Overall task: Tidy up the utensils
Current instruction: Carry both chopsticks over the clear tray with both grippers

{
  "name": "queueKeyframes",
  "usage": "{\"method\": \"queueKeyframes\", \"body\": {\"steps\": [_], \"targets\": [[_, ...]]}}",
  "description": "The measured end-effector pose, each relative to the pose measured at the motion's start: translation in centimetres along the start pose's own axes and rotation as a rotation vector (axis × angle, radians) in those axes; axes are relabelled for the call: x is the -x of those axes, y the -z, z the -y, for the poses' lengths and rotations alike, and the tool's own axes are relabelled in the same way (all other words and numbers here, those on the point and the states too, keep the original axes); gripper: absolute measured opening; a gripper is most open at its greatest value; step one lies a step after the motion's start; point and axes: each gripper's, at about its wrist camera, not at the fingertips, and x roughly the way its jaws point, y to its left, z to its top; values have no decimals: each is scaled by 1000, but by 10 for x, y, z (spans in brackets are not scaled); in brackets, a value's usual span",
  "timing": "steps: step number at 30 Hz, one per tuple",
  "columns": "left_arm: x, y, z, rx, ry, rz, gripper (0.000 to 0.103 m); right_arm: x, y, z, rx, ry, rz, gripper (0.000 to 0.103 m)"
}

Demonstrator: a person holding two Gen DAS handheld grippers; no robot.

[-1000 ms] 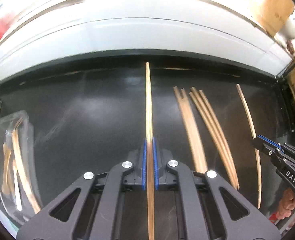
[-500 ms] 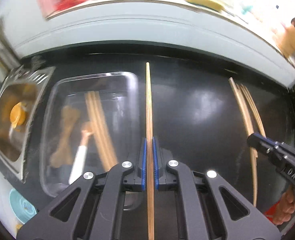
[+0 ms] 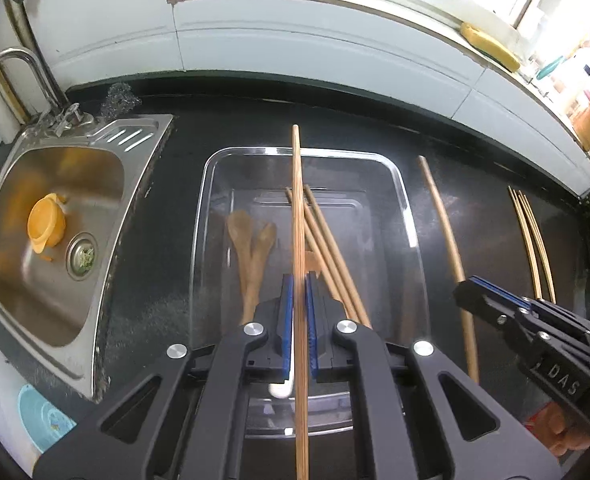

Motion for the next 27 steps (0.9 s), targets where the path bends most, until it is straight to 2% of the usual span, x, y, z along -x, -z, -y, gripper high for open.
{"method": "queueKeyframes", "body": {"steps": [5, 12, 22, 27], "targets": [[-7, -3, -14, -21, 25, -20, 6, -13, -3, -16, -10, 26, 0, 7], [-26, -5, -41, 28, 74, -62, 6, -31, -3, -24, -13, 100, -34, 7], [-34, -15, -38, 17, 125, -65, 6, -40, -8, -27, -22, 136, -32, 7], [-39, -15, -42, 27, 127, -74, 6, -44, -9, -27, -27, 133, -41, 7]]}}
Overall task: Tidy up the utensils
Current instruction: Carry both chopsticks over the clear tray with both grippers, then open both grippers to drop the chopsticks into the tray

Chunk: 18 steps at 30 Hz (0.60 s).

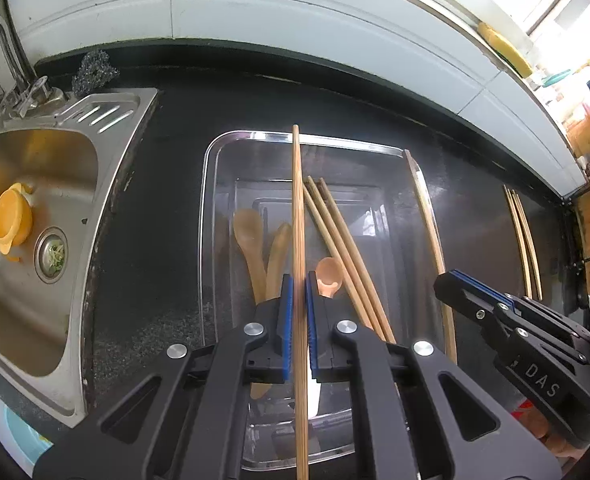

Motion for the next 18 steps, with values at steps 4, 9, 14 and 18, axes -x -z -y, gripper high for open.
{"method": "queueKeyframes", "body": {"steps": [4, 9, 14, 18], "targets": [[-3, 0, -4, 16, 4, -6, 6, -8, -1, 1, -3, 3, -24, 7], [-5, -5, -7, 58, 7, -17, 20, -14, -1, -7, 77, 81, 1, 8], [20, -17, -20, 128, 4, 101, 97, 6, -4, 14, 42, 147, 131, 94], [35, -29, -26, 153, -10, 144, 97, 17, -5, 27, 76, 212, 176, 96]]}}
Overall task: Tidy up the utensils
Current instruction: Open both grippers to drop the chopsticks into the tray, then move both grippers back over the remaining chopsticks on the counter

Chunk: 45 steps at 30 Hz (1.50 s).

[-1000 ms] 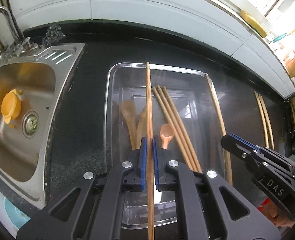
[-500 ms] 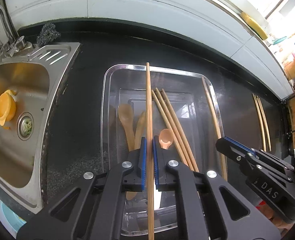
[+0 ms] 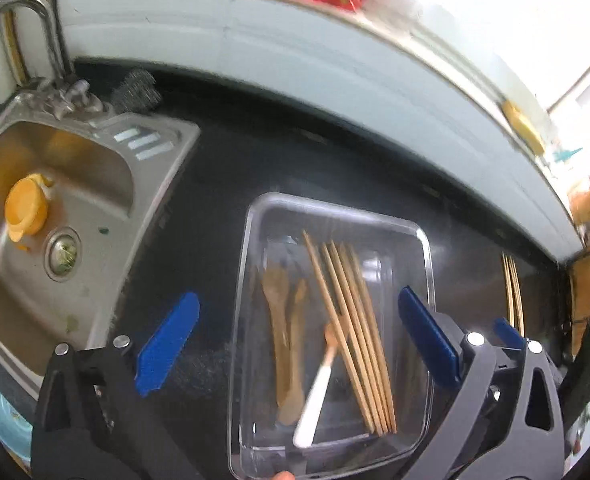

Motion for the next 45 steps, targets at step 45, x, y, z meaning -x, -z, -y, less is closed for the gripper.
{"method": "queueKeyframes", "body": {"steps": [45], "targets": [[-182, 148, 423, -381, -134, -290, 97, 32, 41, 446, -140, 66, -79, 96]]}}
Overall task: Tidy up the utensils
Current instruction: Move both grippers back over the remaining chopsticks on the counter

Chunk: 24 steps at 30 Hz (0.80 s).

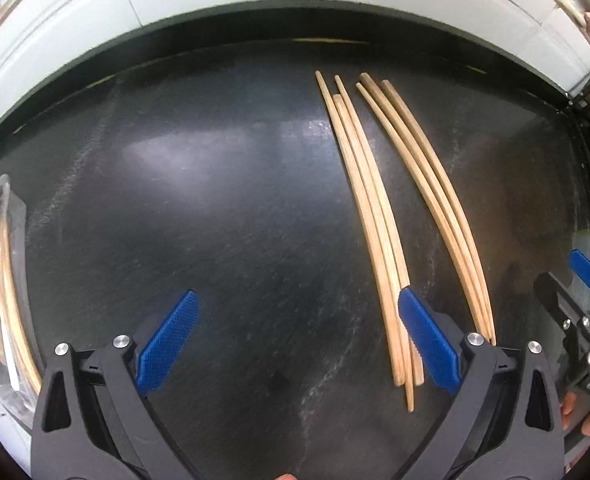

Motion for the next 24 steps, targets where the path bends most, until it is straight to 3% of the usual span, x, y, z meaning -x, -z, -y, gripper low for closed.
{"method": "queueKeyframes", "body": {"steps": [9, 13, 24], "targets": [[-30, -16, -3, 1, 21, -67, 97, -25, -11, -16, 89, 32, -32, 96], [-37, -24, 1, -9, 2, -45, 97, -37, -19, -16, 77, 46, -38, 96], [-41, -26, -1, -17, -46, 11, 97, -60, -32, -37, 213, 101, -45, 96]]}}
